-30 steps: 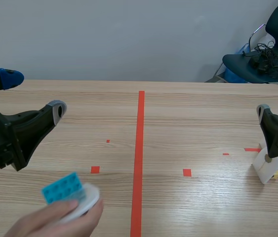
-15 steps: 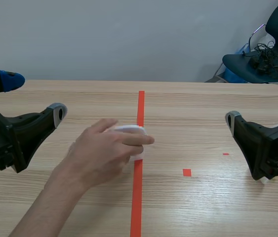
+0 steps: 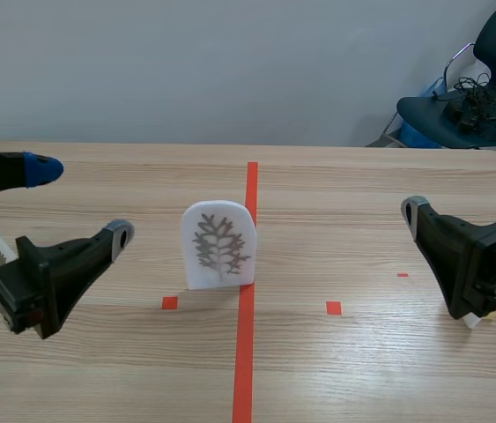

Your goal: Do the leaf sorting experiment

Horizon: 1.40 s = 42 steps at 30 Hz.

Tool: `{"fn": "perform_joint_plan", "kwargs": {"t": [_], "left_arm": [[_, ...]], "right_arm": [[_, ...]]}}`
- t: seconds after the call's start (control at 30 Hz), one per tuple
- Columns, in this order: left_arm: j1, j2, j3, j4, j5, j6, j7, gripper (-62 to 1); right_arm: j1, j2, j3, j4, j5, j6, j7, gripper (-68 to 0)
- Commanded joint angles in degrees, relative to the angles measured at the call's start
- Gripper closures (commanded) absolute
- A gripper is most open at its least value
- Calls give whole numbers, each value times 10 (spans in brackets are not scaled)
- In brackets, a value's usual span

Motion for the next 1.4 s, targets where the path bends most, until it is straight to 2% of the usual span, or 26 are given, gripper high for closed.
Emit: {"fn": "perform_joint_plan", "kwargs": {"t": [0.0, 0.07, 0.23, 0.37, 0.53, 0.77, 0.8, 0.9, 1.03, 1.1, 1.17, 1.27, 1.33, 1.37], "left_arm": [[-13, 1, 16, -33, -3, 0, -9, -623], [-33, 2, 37, -76, 18, 0, -22, -623], [-115, 6, 99, -216, 71, 0, -103, -623], [-200, 28, 150, -325, 125, 0, -146, -623], [-290, 68, 220, -424, 170, 7, -189, -623], [-346, 113, 275, -469, 183, 14, -192, -623], [-347, 117, 276, -469, 183, 20, -192, -591], [-347, 127, 278, -469, 183, 44, -191, -406], [-347, 129, 278, -469, 183, 43, -191, -164], [-347, 128, 278, -469, 183, 43, -191, -87], [-347, 128, 278, -468, 183, 41, -191, -49], [-340, 127, 277, -451, 181, 33, -189, -41], [-329, 122, 269, -419, 176, 12, -184, -40], [-320, 116, 262, -395, 162, 2, -170, -40]], "right_arm": [[10, 0, 0, 0, 2, -4, 7, -679], [10, 0, 0, 0, 2, -4, 7, -679], [10, 0, 0, 0, 2, -4, 7, -679], [10, -1, 0, 0, 2, -4, 7, -679], [10, -12, 0, 0, 2, -4, 7, -679], [10, -19, 0, 0, 1, -4, 7, -679], [10, -19, 0, 0, 1, -4, 7, -679], [10, -19, 0, 0, 1, -4, 7, -679], [10, -19, 0, 0, 1, -4, 7, -679], [10, -19, 0, 0, 1, -4, 7, -679], [10, -19, 0, 0, 1, -4, 7, -679], [10, -19, 0, 0, 1, -4, 7, -679], [10, -19, 0, 0, 1, -4, 7, -679], [10, -19, 0, 0, 1, -4, 7, -679]]}}
